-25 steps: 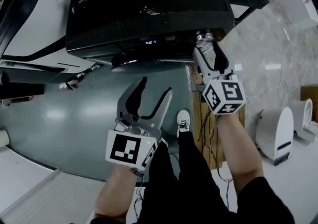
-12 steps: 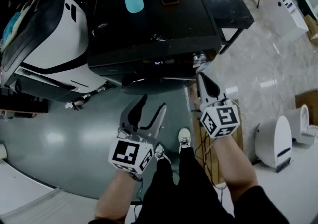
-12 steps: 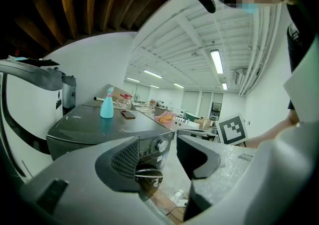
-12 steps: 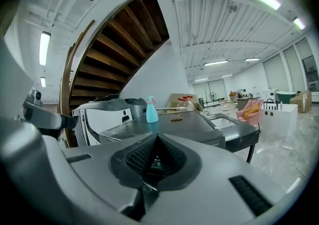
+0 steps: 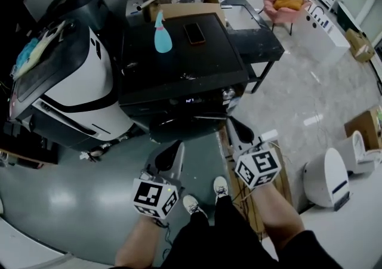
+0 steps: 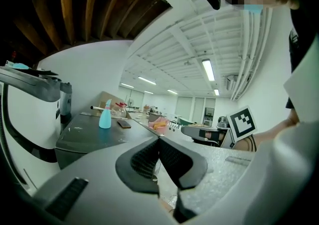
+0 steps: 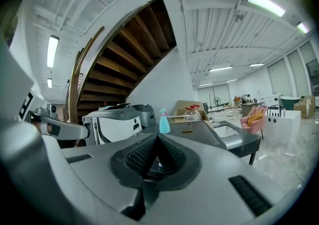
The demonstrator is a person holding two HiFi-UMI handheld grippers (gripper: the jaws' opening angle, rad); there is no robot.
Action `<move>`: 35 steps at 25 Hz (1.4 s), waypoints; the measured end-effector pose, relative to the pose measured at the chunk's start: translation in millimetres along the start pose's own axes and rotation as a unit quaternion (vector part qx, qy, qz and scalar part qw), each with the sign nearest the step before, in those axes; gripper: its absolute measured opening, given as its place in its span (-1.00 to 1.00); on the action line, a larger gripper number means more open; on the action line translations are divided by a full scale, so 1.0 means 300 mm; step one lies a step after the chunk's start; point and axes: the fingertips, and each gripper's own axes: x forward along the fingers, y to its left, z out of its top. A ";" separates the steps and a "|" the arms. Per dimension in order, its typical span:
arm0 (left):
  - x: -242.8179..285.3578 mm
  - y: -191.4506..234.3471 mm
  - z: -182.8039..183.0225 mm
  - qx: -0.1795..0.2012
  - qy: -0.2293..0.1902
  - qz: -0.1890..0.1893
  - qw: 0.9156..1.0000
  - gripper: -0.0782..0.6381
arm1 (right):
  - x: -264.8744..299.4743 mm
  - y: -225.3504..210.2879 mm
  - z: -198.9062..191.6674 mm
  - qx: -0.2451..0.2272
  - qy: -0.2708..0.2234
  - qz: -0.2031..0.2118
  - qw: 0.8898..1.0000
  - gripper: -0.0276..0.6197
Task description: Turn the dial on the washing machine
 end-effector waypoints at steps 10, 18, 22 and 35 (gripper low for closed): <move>-0.154 -0.063 0.003 0.012 0.001 -0.028 1.000 -0.77 | -0.184 0.159 0.114 -0.018 -0.019 -0.006 1.000 -0.92; -0.208 -0.143 -0.007 0.019 -0.001 -0.028 0.999 -0.77 | -0.277 0.176 0.087 -0.011 -0.007 0.000 1.000 -0.92; -0.213 -0.204 -0.025 0.020 -0.003 -0.019 1.000 -0.77 | -0.335 0.164 0.062 -0.011 -0.002 0.014 1.000 -0.92; -0.246 -0.603 -0.102 0.028 0.008 0.034 0.999 -0.77 | -0.663 0.043 0.018 0.006 0.002 0.072 0.997 -0.92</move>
